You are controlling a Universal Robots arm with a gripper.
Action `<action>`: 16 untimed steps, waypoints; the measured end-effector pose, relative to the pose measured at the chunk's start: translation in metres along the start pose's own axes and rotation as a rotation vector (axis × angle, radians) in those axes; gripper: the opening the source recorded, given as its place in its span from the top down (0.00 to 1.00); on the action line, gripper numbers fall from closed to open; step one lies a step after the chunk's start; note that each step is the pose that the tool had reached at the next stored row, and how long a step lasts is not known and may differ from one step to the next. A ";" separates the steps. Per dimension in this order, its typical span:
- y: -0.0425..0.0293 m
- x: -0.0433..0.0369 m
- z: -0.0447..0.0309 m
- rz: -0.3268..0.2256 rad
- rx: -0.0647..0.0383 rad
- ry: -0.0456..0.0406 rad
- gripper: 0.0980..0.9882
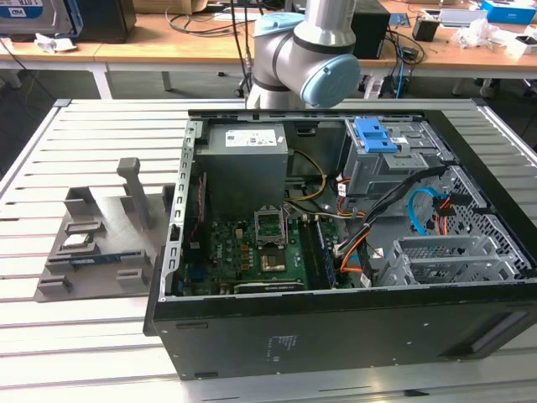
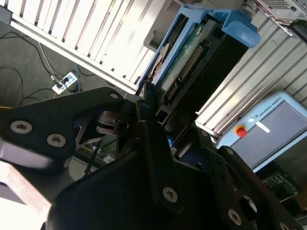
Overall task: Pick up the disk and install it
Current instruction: 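Pick up the disk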
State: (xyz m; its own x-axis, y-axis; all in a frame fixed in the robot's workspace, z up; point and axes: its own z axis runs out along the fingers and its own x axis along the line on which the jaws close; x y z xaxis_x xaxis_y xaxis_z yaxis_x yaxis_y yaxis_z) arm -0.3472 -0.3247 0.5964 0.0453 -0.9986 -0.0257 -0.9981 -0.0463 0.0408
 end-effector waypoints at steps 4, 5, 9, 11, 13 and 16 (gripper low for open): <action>-0.0133 0.0006 -0.0005 0.000 0.000 0.0000 0.70; -0.0187 0.0008 -0.0007 0.000 0.000 -0.0001 0.70; -0.0381 0.0017 -0.0015 0.000 0.000 -0.0001 0.70; -0.0501 0.0022 -0.0022 0.000 0.000 0.0001 0.70; -0.0586 0.0026 -0.0024 0.000 0.000 0.0001 0.70; -0.0758 0.0034 -0.0032 0.000 -0.001 0.0003 0.70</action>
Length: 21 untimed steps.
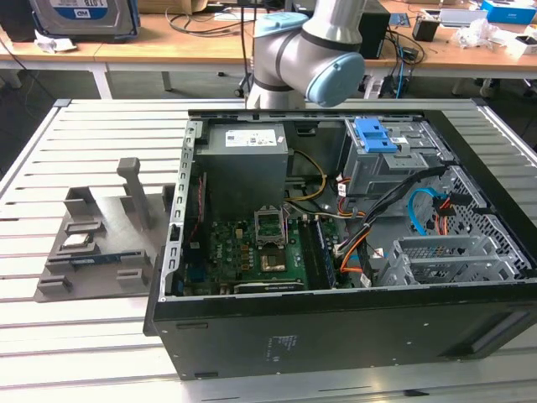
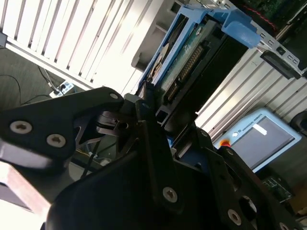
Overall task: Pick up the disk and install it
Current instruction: 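Pick up the disk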
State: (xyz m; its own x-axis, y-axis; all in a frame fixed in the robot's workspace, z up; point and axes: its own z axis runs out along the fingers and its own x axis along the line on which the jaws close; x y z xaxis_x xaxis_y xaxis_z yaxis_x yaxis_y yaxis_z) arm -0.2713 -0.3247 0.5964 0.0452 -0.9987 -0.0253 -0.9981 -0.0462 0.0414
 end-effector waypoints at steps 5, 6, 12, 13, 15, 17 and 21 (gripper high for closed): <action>-0.0244 0.0011 -0.0011 0.000 0.000 0.0001 0.70; -0.0296 0.0013 -0.0012 0.000 0.000 0.0000 0.70; -0.0626 0.0028 -0.0026 0.000 0.000 0.0000 0.70; -0.0702 0.0032 -0.0029 0.000 0.000 0.0000 0.70; -0.0803 0.0037 -0.0034 0.000 0.000 0.0000 0.70; -0.0902 0.0041 -0.0038 0.000 -0.001 0.0000 0.70; -0.1066 0.0048 -0.0045 0.000 -0.001 0.0001 0.70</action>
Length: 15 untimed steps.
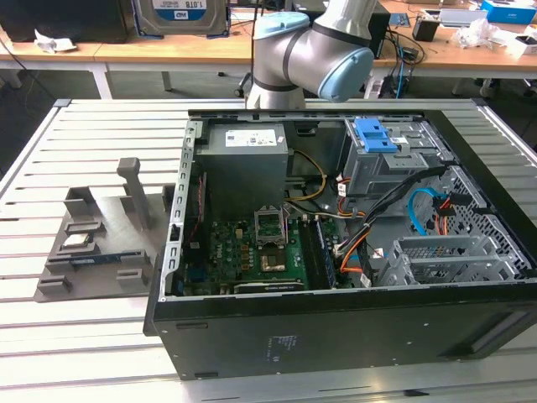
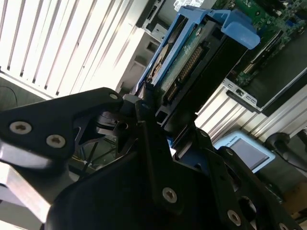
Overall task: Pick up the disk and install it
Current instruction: 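Pick up the disk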
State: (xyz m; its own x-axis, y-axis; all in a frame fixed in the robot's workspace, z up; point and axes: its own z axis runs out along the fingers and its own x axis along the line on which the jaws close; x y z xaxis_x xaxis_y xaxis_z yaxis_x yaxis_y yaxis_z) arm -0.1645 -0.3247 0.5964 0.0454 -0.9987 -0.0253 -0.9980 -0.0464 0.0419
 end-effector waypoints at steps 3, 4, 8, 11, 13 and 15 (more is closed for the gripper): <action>-0.0124 0.0005 -0.0005 0.000 0.000 -0.0001 0.70; -0.0163 0.0007 -0.0007 0.000 0.000 0.0000 0.70; -0.0331 0.0015 -0.0014 0.000 0.000 0.0000 0.70; -0.0480 0.0022 -0.0021 0.000 0.000 -0.0001 0.70; -0.0570 0.0026 -0.0024 0.000 0.000 -0.0001 0.70; -0.0671 0.0030 -0.0029 0.000 0.000 0.0000 0.70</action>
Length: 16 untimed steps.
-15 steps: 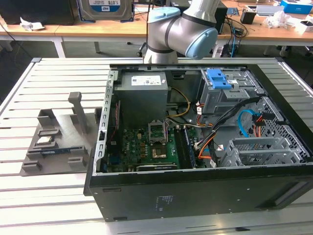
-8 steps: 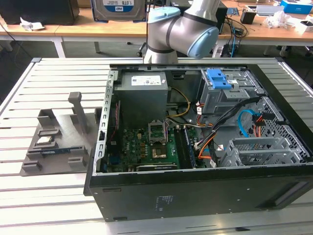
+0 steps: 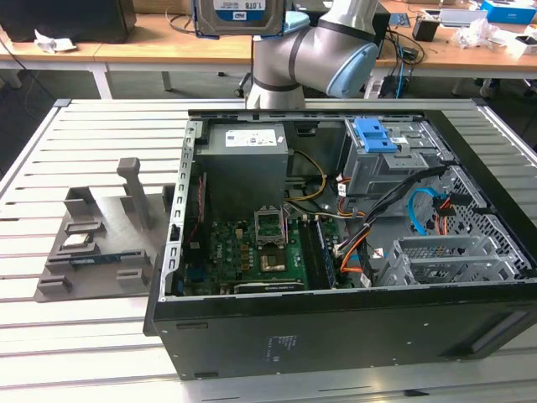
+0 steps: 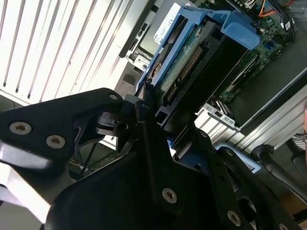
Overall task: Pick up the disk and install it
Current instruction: 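Pick up the disk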
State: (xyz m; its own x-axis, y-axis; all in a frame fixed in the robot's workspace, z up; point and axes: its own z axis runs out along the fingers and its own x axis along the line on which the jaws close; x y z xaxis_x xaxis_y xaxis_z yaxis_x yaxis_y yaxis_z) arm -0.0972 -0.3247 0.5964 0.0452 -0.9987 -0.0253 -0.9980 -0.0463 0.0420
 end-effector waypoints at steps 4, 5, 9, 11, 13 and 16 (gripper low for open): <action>-0.0195 0.0009 -0.0008 0.000 0.000 -0.0001 0.70; -0.0293 0.0013 -0.0013 0.000 0.000 -0.0001 0.70; -0.0507 0.0023 -0.0022 0.000 0.000 0.0000 0.70; -0.0660 0.0030 -0.0029 0.000 0.000 0.0000 0.70; -0.0755 0.0034 -0.0033 0.000 0.000 0.0000 0.70; -0.0881 0.0040 -0.0038 0.000 0.000 -0.0002 0.70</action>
State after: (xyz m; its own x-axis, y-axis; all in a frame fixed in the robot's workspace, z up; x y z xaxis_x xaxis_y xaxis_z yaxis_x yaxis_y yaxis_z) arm -0.0090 -0.3247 0.5964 0.0452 -0.9987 -0.0254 -0.9980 -0.0463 0.0424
